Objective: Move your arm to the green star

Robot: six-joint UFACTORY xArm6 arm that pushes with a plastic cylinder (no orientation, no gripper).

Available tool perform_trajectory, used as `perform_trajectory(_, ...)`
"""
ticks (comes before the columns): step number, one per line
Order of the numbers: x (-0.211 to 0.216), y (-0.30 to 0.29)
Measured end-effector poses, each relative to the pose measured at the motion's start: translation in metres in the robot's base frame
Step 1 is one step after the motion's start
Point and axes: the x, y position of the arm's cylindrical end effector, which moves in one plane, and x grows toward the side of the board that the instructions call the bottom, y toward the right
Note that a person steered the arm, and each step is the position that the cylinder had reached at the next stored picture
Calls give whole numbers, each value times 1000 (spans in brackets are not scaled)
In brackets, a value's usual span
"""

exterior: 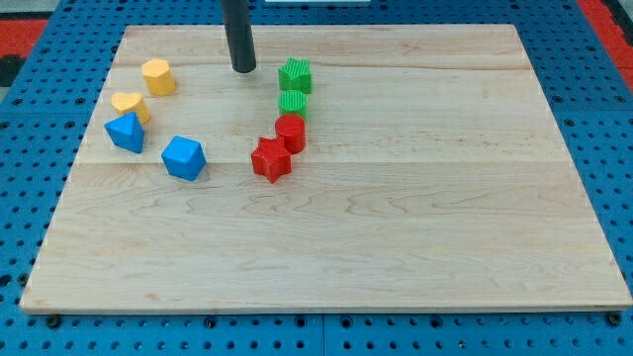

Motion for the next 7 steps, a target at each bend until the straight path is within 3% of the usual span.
perform_trajectory(6,-61,7)
perform_trajectory(7,-14,37)
